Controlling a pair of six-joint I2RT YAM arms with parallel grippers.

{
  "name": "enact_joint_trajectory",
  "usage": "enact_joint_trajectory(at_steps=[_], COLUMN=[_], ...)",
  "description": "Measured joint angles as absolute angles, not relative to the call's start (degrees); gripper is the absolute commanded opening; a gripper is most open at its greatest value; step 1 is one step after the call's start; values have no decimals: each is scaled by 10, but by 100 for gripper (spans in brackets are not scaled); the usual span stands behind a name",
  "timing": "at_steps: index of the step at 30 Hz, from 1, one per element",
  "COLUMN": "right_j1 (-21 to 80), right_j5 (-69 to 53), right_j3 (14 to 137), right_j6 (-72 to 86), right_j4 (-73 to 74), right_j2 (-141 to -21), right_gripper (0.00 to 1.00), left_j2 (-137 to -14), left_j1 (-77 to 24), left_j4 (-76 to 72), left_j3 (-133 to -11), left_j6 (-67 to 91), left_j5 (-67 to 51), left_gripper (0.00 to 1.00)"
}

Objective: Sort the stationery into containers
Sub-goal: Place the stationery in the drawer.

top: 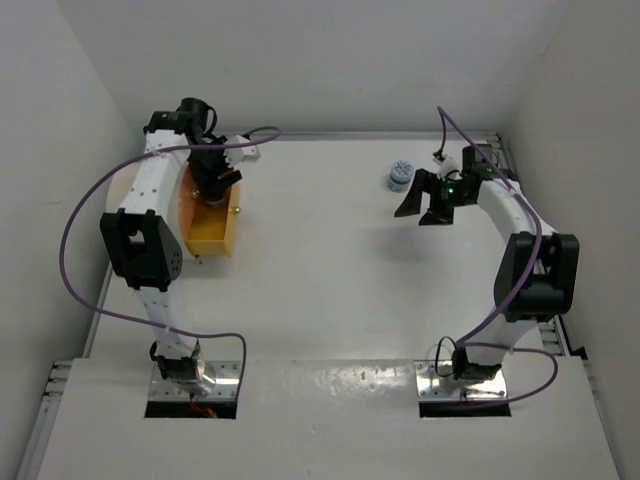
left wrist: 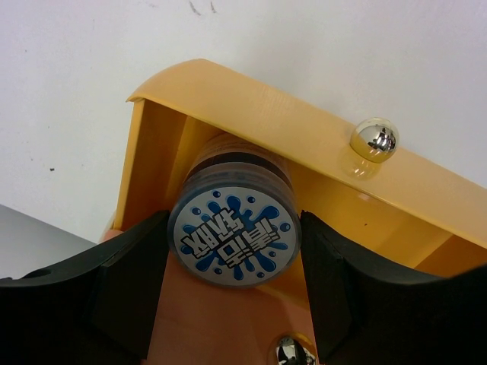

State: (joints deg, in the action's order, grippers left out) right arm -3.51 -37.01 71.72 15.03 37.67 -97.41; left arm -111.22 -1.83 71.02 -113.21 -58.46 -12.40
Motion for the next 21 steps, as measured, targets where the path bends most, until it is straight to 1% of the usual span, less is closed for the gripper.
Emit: enact_joint_trajectory(at_steps=[6,11,12,21], right_j1=[-35,-35,-35,-33], right_j5=[-366,-366,-366,-366], right_j3=[722,722,722,722], right_j6=[150,150,150,150], right_j4=[376,378,378,378], right_j2=[-974,-974,-974,-974], right_gripper=[90,90,90,90], left_j2=[-1112,-1112,-1112,-1111], left_j1=[-18,-18,-18,-18], left_j4=[712,715,715,728], left_j3=[-1132,-1132,-1132,-1188], left_j6=[-592,-602,-604,-626], left_j5=[-124,-127,-127,-134], left_gripper=[66,70,87,89])
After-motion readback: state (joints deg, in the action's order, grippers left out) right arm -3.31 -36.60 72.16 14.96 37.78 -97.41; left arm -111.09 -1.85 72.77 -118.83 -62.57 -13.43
